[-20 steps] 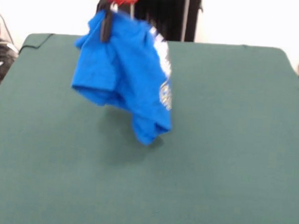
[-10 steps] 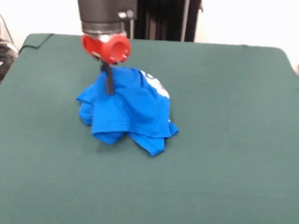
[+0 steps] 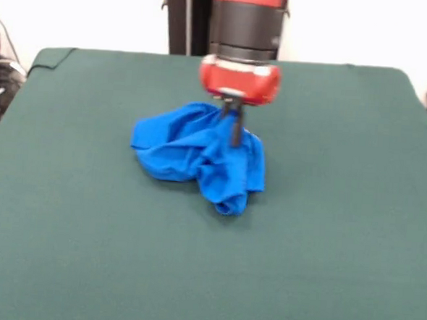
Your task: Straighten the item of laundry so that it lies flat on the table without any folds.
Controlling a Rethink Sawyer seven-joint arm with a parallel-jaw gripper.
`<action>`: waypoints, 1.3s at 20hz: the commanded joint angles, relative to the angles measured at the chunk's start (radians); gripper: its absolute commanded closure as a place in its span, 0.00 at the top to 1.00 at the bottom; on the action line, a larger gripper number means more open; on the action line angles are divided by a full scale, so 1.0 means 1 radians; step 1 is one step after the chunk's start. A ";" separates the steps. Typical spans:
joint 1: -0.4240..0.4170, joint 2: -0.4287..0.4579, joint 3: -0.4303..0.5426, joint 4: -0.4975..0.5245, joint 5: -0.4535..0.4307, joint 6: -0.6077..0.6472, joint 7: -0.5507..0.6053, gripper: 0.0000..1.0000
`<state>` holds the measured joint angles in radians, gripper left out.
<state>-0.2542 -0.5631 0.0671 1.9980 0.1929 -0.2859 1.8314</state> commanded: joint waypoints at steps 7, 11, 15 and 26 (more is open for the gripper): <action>0.280 0.074 -0.364 -0.211 0.037 -0.070 -0.024 0.00; 0.254 0.103 -0.376 -0.274 0.008 0.059 -0.028 0.00; 0.193 0.130 -0.349 -0.336 -0.049 0.087 -0.031 0.00; 0.070 0.206 -0.354 -0.469 -0.176 0.054 -0.010 0.00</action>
<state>-0.1690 -0.4128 -0.3125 1.6505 0.0738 -0.3236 1.8314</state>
